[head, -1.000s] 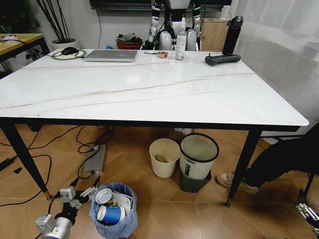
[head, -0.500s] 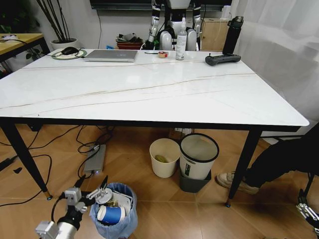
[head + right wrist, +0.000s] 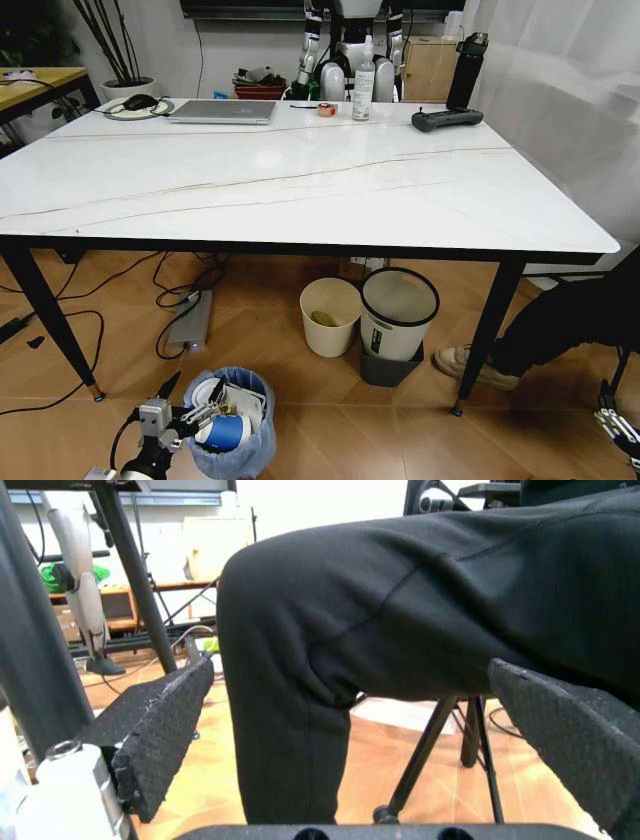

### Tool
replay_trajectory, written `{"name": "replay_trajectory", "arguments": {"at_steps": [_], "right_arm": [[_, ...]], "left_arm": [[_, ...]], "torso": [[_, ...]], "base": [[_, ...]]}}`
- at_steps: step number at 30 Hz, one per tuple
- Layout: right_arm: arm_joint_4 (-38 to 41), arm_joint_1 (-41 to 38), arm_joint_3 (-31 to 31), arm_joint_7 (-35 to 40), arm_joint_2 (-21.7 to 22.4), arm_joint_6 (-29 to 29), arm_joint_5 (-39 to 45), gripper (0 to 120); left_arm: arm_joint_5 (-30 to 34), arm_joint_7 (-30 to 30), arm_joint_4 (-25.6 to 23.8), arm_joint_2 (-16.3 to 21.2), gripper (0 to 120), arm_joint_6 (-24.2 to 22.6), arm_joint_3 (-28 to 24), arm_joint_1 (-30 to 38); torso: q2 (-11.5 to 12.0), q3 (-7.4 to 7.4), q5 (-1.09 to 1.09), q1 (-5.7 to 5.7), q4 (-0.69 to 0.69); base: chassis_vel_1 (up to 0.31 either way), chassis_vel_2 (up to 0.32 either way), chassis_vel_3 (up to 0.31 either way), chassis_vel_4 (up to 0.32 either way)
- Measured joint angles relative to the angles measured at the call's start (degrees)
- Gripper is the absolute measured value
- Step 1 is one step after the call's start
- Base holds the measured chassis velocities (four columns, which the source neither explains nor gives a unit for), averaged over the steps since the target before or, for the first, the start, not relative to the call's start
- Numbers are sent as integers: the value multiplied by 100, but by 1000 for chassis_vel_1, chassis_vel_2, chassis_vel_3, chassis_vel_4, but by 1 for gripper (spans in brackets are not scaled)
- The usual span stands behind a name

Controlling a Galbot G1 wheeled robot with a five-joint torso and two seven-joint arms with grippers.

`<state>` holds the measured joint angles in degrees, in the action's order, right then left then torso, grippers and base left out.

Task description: Pick up the trash bin and place the trash from the table into it.

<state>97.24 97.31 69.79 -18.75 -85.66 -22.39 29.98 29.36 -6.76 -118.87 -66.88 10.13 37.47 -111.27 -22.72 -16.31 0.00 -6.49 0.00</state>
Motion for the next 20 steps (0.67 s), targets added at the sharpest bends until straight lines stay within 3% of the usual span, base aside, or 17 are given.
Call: {"name": "replay_trajectory", "arguments": {"at_steps": [20], "right_arm": [[0,0,0,0,0,0,0,100]], "left_arm": [[10,3,10,3,100,-12,0,9]], "torso": [[0,0,0,0,0]], "base": [[0,0,0,0]]}}
